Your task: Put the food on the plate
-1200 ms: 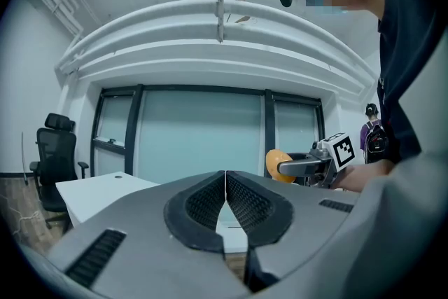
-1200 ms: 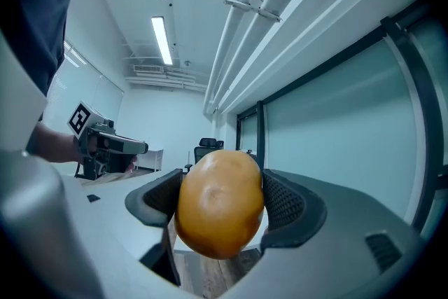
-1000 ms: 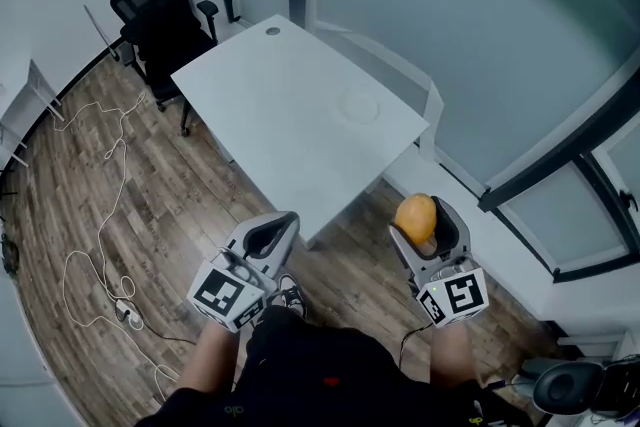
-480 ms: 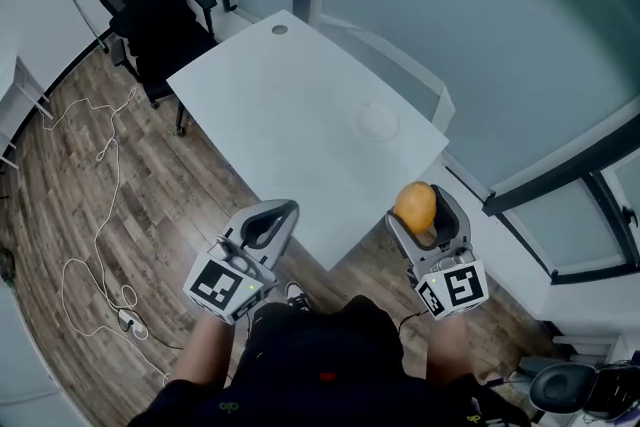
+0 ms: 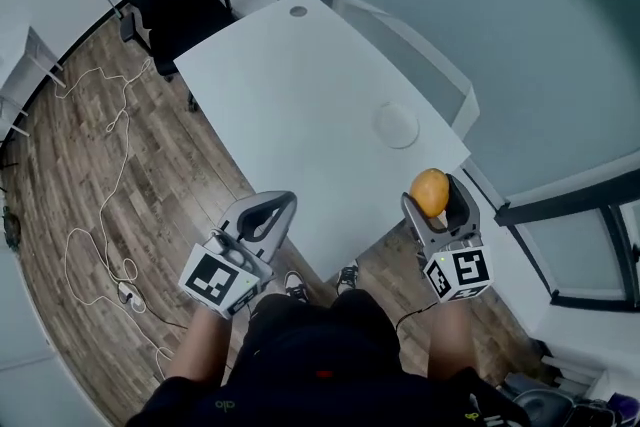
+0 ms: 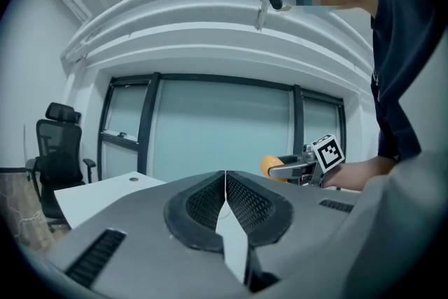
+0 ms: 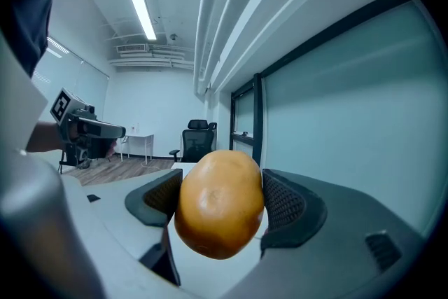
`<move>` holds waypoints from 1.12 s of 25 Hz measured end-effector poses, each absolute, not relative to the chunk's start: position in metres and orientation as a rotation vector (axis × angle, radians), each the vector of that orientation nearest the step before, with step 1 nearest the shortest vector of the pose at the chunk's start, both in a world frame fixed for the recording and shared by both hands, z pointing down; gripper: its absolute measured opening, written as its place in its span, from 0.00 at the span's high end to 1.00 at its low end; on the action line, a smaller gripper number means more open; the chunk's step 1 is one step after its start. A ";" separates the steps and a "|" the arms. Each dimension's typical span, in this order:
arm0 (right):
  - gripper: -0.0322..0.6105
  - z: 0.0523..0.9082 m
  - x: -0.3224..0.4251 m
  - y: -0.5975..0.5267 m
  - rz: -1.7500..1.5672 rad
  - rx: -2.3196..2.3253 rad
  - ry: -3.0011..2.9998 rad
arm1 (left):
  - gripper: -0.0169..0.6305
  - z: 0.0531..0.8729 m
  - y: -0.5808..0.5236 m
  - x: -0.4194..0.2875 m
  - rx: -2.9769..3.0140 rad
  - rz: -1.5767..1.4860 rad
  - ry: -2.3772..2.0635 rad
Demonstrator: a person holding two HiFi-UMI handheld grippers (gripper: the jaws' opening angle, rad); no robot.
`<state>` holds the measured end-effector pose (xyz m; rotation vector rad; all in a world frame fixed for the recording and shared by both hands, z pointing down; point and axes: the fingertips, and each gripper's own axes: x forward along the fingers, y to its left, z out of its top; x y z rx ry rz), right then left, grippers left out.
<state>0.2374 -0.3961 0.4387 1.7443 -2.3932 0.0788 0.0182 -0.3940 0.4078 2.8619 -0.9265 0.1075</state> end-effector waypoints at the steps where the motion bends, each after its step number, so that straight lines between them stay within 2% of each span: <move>1: 0.38 0.446 0.246 -0.411 0.093 1.737 -2.390 | 0.94 0.410 -0.401 0.021 2.855 0.114 -0.952; 8: 0.38 0.516 0.294 -0.540 0.161 1.623 -2.367 | 0.94 0.437 -0.444 0.058 2.747 0.161 -1.078; 15: 0.38 0.632 0.305 -0.637 0.275 1.381 -2.269 | 0.94 0.469 -0.468 0.064 2.593 0.216 -1.213; 20: 0.38 0.697 0.308 -0.671 0.322 1.260 -2.153 | 0.94 0.491 -0.471 0.056 2.498 0.242 -1.279; 28: 0.38 0.719 0.318 -0.683 0.346 1.275 -2.097 | 0.94 0.496 -0.475 0.053 2.456 0.225 -1.307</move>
